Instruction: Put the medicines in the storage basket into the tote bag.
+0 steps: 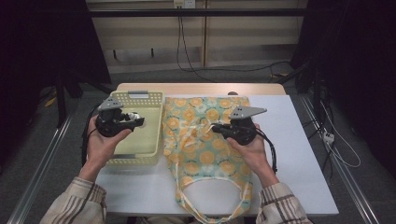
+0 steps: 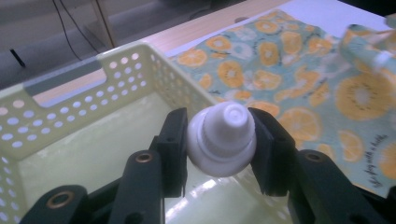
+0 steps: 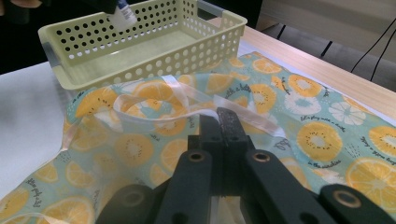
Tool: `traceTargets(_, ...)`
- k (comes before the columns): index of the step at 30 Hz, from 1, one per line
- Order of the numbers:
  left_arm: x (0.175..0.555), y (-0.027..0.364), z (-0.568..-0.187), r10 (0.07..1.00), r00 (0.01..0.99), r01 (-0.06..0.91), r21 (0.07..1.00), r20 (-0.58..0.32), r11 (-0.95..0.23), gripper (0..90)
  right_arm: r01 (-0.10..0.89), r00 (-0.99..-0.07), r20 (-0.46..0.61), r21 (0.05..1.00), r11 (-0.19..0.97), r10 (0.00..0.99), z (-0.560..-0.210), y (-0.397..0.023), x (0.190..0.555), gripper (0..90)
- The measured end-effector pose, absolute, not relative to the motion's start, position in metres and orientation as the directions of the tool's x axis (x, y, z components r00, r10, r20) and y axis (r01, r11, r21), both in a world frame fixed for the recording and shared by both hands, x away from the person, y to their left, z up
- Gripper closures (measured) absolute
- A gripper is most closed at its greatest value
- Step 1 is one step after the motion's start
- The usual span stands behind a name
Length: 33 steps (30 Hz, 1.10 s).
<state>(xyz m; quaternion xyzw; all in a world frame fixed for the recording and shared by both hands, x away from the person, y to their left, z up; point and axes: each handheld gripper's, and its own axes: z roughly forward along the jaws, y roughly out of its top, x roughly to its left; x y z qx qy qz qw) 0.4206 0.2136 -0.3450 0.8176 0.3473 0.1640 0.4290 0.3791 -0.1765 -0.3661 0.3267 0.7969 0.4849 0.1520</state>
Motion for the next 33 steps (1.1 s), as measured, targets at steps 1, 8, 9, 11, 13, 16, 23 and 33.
traceTargets(1, 0.416, 0.211, -0.344, 0.703, 0.710, 0.425, 0.817, -0.034, -0.389, 60.2, 0.373, -0.740, 0.074, 0.872, 0.317, 0.668, -0.366, -0.176, 0.379, 90.0)
traceTargets(8, 0.397, 0.201, -0.343, 0.652, 0.757, 0.380, 0.846, -0.052, -0.375, 60.2, 0.374, -0.738, 0.076, 0.873, 0.313, 0.670, -0.366, -0.177, 0.379, 90.0)
traceTargets(9, 0.393, 0.200, -0.342, 0.646, 0.761, 0.377, 0.849, -0.056, -0.370, 60.2, 0.374, -0.738, 0.076, 0.873, 0.313, 0.670, -0.366, -0.177, 0.379, 90.0)
traceTargets(11, 0.387, 0.196, -0.342, 0.637, 0.768, 0.365, 0.858, -0.058, -0.362, 60.2, 0.375, -0.739, 0.081, 0.874, 0.310, 0.668, -0.366, -0.176, 0.379, 90.0)
traceTargets(13, 0.381, 0.191, -0.340, 0.624, 0.779, 0.352, 0.862, -0.054, -0.365, 60.2, 0.374, -0.742, 0.081, 0.874, 0.310, 0.665, -0.366, -0.175, 0.379, 90.0)
traceTargets(16, 0.372, 0.182, -0.338, 0.601, 0.797, 0.334, 0.870, -0.056, -0.362, 60.2, 0.373, -0.744, 0.080, 0.873, 0.314, 0.663, -0.367, -0.174, 0.379, 90.0)
traceTargets(23, 0.355, 0.161, -0.330, 0.547, 0.835, 0.301, 0.885, -0.065, -0.354, 60.2, 0.375, -0.743, 0.079, 0.872, 0.316, 0.665, -0.368, -0.173, 0.379, 90.0)
traceTargets(33, 0.345, 0.121, -0.331, 0.449, 0.885, 0.306, 0.882, -0.124, -0.359, 60.1, 0.379, -0.747, 0.086, 0.870, 0.316, 0.660, -0.368, -0.171, 0.379, 90.0)
